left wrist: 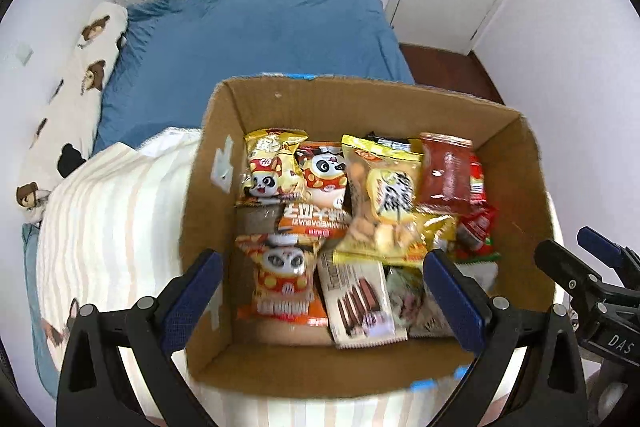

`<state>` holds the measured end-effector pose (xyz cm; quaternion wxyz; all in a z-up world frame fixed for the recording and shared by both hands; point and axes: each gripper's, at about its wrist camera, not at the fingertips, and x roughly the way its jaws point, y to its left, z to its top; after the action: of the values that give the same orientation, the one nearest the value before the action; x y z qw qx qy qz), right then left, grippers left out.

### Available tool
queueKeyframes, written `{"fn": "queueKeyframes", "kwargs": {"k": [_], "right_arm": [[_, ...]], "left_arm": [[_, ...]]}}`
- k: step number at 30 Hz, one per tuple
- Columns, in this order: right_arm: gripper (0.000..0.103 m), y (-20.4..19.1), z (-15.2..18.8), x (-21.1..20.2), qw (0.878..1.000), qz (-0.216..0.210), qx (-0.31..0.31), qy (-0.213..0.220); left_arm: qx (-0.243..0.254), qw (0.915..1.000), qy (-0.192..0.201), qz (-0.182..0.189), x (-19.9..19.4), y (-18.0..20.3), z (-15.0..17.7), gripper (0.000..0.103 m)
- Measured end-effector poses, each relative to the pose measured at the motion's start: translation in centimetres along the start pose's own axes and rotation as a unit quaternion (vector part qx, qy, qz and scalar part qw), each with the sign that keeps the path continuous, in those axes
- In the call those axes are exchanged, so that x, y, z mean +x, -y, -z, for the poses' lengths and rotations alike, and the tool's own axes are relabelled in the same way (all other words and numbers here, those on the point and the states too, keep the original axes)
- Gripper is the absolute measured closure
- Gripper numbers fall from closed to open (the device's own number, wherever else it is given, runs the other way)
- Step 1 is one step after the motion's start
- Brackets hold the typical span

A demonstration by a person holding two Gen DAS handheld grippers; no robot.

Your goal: Organize snacks

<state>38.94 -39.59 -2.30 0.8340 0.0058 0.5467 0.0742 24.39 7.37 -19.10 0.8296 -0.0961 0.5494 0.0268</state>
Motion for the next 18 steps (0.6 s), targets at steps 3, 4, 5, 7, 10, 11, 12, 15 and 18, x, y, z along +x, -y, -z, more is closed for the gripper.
{"fn": "queueKeyframes", "kwargs": {"k": [3, 4, 5, 7, 10, 11, 12, 15, 18], "right_arm": [[0.003, -0.1, 2.0, -3.3, 1.000, 0.001, -0.006, 0.028], [0.003, -0.2, 2.9, -4.6, 0.999, 0.002, -0.009, 0.042], [0.003, -0.3, 3.5, -5.6, 0.999, 0.003, -0.011, 0.050], [0.002, -0.4, 5.5, -8.2, 0.997, 0.004, -0.014, 0.073], [0.001, -0.5, 8.0, -11.5, 0.995, 0.003, -0.017, 0.099], [0.000, -0.5, 9.1, -12.7, 0.994, 0.002, -0.017, 0.107], [0.000, -0.5, 9.6, -13.4, 0.994, 0.000, -0.017, 0.110], [0.000, -0.5, 12.4, -16.5, 0.992, -0.009, -0.014, 0.125], [0.000, -0.5, 14.9, -19.4, 0.990, -0.014, -0.016, 0.141]], "left_arm": [[0.008, 0.9994, 0.033, -0.009, -3.1, 0.7, 2.1, 0.000], [0.011, 0.9990, 0.042, -0.011, -4.1, 0.9, 2.9, 0.000], [0.016, 0.9985, 0.052, -0.013, -5.3, 1.2, 4.0, 0.000], [0.018, 0.9975, 0.067, -0.015, -7.2, 1.6, 5.8, 0.000], [0.018, 0.9957, 0.090, -0.013, -10.2, 2.1, 8.6, 0.000], [0.019, 0.9952, 0.095, -0.012, -10.9, 2.3, 9.4, 0.000], [0.021, 0.9946, 0.101, -0.012, -11.9, 2.5, 10.4, 0.000], [0.023, 0.9929, 0.115, -0.016, -14.5, 2.8, 12.8, 0.000], [0.019, 0.9909, 0.132, -0.018, -17.0, 3.0, 14.9, 0.000]]}}
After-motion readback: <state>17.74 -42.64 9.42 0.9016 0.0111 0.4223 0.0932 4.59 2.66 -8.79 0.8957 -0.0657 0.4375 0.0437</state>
